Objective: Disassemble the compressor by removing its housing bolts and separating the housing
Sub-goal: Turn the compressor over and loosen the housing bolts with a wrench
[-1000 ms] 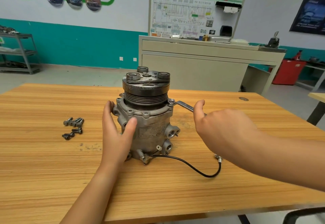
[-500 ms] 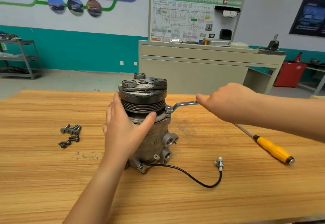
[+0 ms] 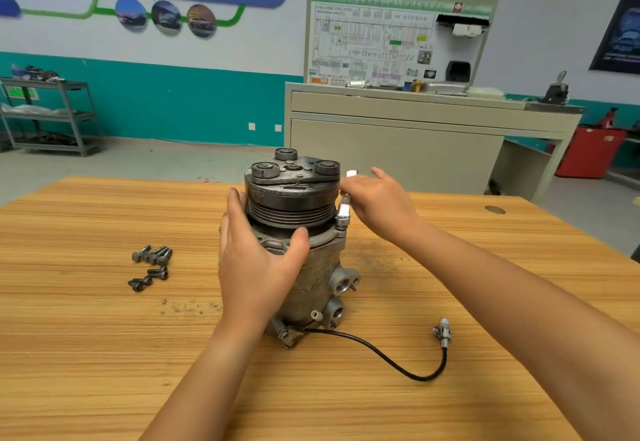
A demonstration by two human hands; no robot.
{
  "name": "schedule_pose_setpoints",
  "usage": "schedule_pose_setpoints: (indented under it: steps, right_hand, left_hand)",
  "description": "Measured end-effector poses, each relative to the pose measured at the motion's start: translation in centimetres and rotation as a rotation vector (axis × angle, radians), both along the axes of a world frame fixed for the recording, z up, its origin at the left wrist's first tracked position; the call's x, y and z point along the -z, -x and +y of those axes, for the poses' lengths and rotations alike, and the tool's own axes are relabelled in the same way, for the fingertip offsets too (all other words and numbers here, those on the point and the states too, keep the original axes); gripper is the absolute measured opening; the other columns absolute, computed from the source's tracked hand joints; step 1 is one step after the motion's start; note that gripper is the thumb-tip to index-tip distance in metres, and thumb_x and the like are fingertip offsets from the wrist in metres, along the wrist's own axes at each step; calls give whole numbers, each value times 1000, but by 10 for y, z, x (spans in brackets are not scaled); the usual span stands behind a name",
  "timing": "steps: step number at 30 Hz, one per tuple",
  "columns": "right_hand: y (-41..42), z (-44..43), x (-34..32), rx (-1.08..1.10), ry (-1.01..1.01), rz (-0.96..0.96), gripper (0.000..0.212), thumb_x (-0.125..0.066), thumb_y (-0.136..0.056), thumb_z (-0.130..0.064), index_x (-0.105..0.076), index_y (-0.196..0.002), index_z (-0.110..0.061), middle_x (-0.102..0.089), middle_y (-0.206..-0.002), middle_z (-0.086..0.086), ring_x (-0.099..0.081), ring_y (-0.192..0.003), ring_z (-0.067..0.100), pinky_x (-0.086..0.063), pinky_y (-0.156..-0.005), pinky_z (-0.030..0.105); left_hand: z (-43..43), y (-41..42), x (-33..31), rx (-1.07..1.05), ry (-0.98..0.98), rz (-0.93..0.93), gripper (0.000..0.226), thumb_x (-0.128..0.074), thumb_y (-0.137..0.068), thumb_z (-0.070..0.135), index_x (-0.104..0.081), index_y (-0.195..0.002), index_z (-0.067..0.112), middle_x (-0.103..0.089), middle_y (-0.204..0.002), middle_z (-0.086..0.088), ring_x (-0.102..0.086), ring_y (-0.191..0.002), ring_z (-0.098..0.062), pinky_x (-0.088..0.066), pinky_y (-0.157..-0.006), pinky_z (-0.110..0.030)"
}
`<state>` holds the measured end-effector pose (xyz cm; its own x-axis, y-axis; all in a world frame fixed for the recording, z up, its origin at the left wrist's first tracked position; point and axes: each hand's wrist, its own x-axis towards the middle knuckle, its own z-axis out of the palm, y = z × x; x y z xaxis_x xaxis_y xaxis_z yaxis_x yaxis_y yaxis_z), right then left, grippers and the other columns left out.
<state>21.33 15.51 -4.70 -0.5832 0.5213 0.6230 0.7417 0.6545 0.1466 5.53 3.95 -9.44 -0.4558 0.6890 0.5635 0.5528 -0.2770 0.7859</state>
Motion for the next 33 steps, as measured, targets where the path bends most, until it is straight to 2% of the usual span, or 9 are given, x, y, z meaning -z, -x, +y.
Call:
schedule_pose_setpoints:
  steps: [4,7,9,14,21,26,28,30,33]
  right_hand:
    - [-20,-33,-14,120,133,378,37,-39,-98,-21,-45,-133,-10,-65,-100,11,-58,-95,29,-45,-77,37]
    - [-40,-82,-24,181,98,249,38,-31,-97,-29,-41,-129,-12,-59,-66,3,-57,-60,27,-42,-49,35]
    - [-49,-118,-29,261,32,30,38,-29,-93,-29,-43,-125,-13,-40,-49,-7,-40,-39,20,-23,-37,24]
    - [-48,-154,-28,456,172,-339,49,-22,-99,-29,2,-141,-32,-36,-57,-8,-31,-46,11,-23,-42,25]
    - [-36,-156,-34,569,223,-449,56,-30,-98,-19,-2,-145,-33,-35,-58,-6,-30,-47,9,-19,-39,25]
    - [-15,-169,-47,621,226,-643,75,-39,-88,2,4,-147,-14,-33,-58,-1,-30,-45,13,-24,-36,25]
    - [0,-176,-52,615,252,-727,74,-39,-84,7,3,-145,-2,-42,-64,4,-32,-44,17,-27,-36,27]
    - [18,-184,-53,607,307,-790,71,-33,-77,13,-5,-143,7,-55,-99,6,-33,-45,20,-31,-37,28]
    - [34,-190,-53,602,380,-882,75,-25,-66,16,-15,-140,12,-36,-138,11,-38,-49,22,-36,-45,27]
  left_hand:
    - [2,3,2,-5,9,41,91,-59,-74,52,-21,-148,14,-38,-145,-5,-32,-135,-20,-33,-108,-40]
    - [3,5,3,6,13,49,87,-60,-74,47,-26,-145,13,-40,-142,-7,-34,-134,-23,-35,-107,-47]
    - [3,5,2,7,7,51,83,-61,-76,46,-28,-145,12,-41,-141,-7,-34,-133,-22,-36,-106,-47]
    - [0,4,0,12,12,61,85,-53,-70,51,-31,-143,13,-42,-141,-5,-31,-135,-22,-33,-107,-47]
    - [-2,3,-1,17,29,56,85,-51,-70,51,-32,-143,12,-41,-141,-6,-29,-136,-23,-33,-107,-47]
    - [0,2,0,5,27,54,85,-50,-70,51,-32,-143,11,-40,-143,-7,-26,-138,-22,-31,-108,-47]
    - [0,2,-1,4,21,51,85,-50,-70,51,-33,-142,10,-41,-142,-8,-27,-137,-23,-30,-108,-46]
    - [0,2,-1,1,17,51,85,-50,-70,50,-33,-142,9,-41,-142,-8,-26,-138,-22,-29,-109,-45]
    - [0,2,0,6,13,53,85,-50,-70,50,-33,-142,8,-42,-141,-9,-26,-137,-22,-29,-109,-45]
